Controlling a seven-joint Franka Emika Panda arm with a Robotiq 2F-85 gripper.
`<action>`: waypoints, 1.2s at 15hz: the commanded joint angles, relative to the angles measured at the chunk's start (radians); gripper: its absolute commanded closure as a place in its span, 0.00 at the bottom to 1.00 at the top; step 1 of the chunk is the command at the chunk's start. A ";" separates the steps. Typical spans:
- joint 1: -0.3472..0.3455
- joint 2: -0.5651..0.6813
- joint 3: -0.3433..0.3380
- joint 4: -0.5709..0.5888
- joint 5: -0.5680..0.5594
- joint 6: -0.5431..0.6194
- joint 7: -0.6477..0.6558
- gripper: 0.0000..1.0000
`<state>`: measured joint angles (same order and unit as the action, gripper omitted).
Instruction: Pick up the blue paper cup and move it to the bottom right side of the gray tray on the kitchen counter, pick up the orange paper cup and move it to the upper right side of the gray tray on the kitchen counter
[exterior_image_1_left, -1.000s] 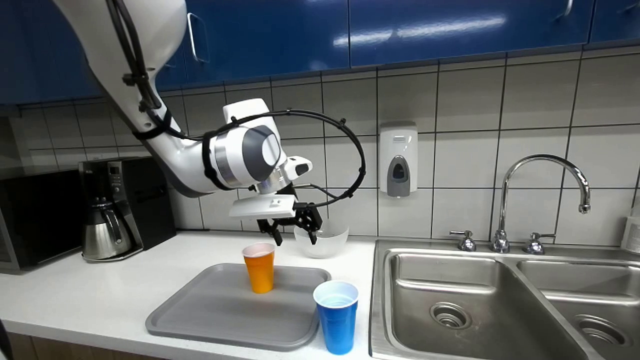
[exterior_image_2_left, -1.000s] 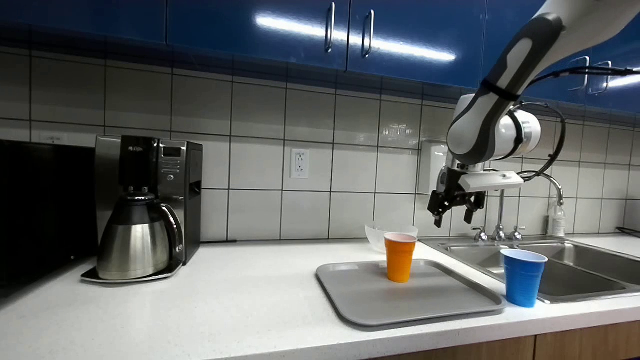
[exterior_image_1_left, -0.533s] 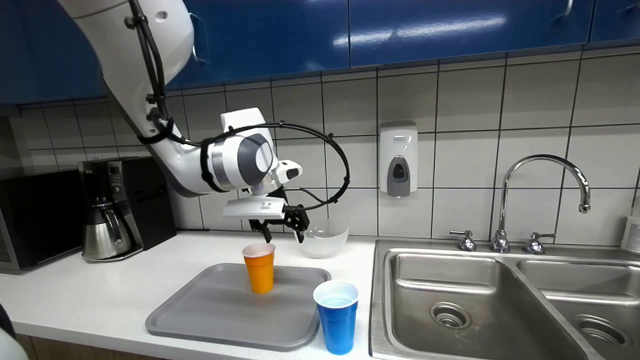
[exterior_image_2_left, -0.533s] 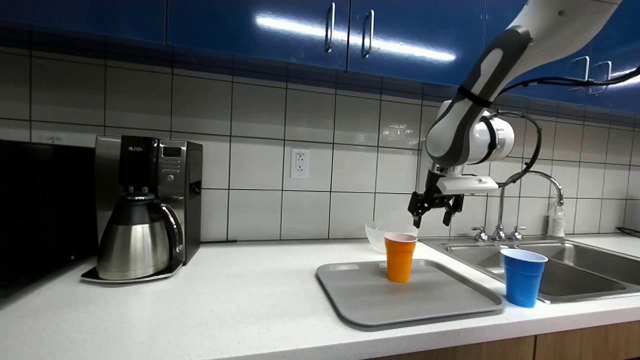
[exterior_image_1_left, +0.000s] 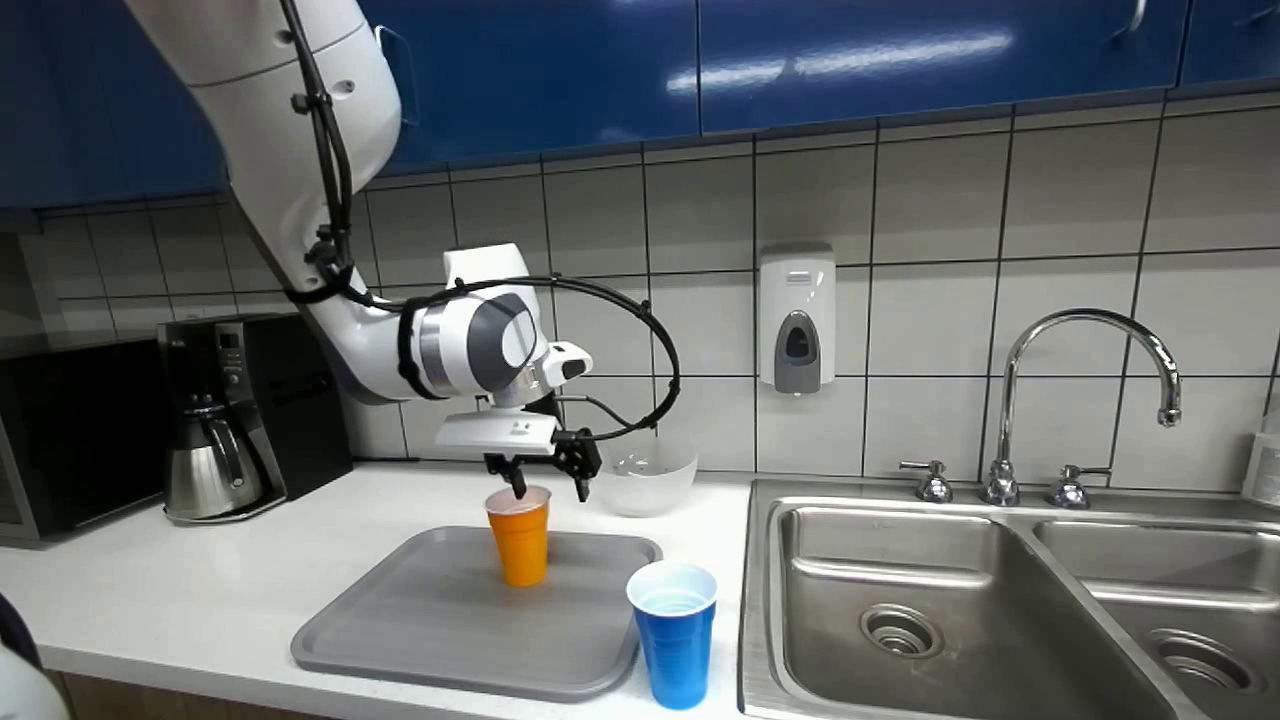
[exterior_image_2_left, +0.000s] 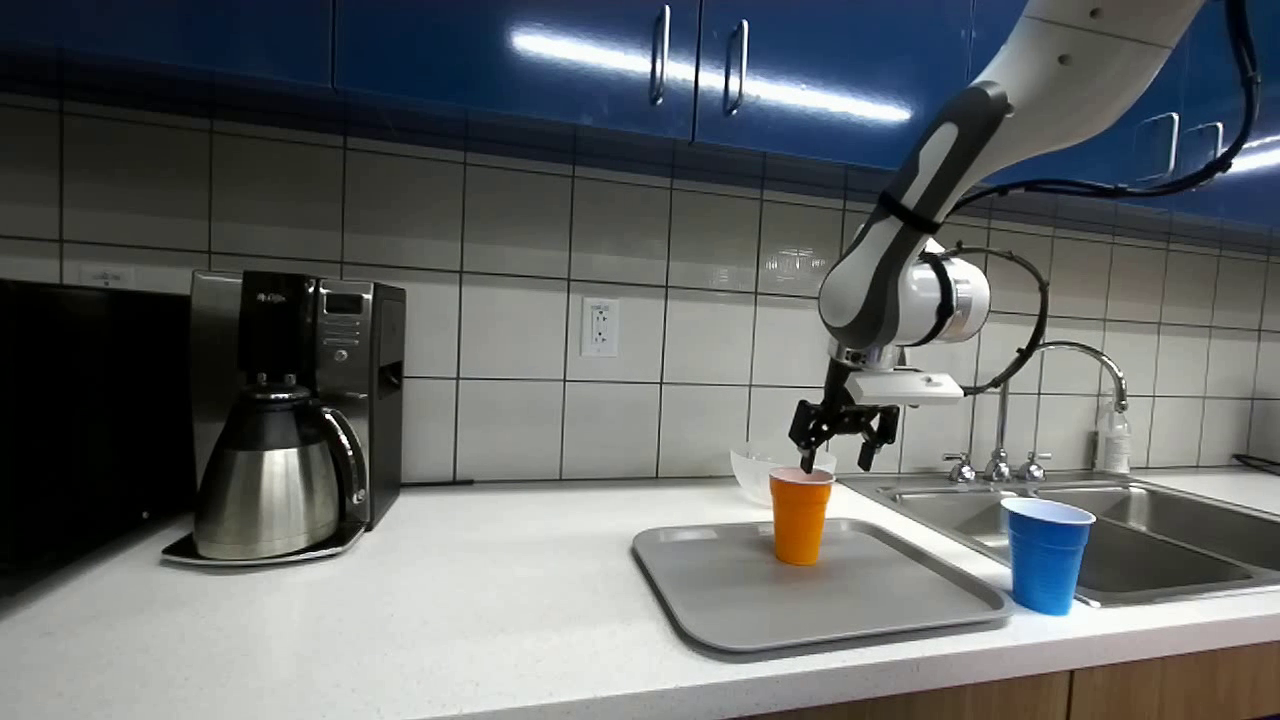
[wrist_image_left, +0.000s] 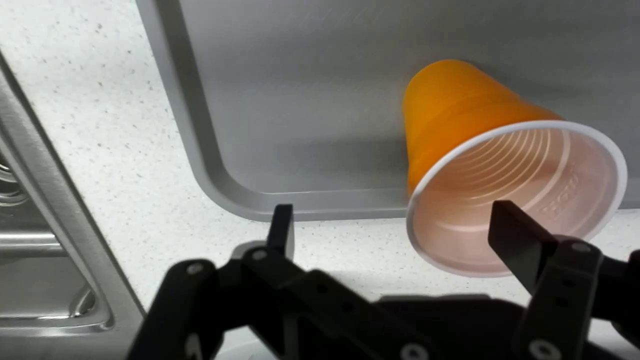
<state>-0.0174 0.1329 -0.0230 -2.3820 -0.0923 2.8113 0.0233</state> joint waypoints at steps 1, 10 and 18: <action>-0.001 0.048 0.017 0.045 0.044 -0.005 -0.048 0.00; -0.006 0.118 0.026 0.082 0.055 0.000 -0.055 0.51; -0.009 0.115 0.027 0.091 0.057 -0.003 -0.057 1.00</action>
<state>-0.0145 0.2462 -0.0078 -2.3073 -0.0645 2.8113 0.0079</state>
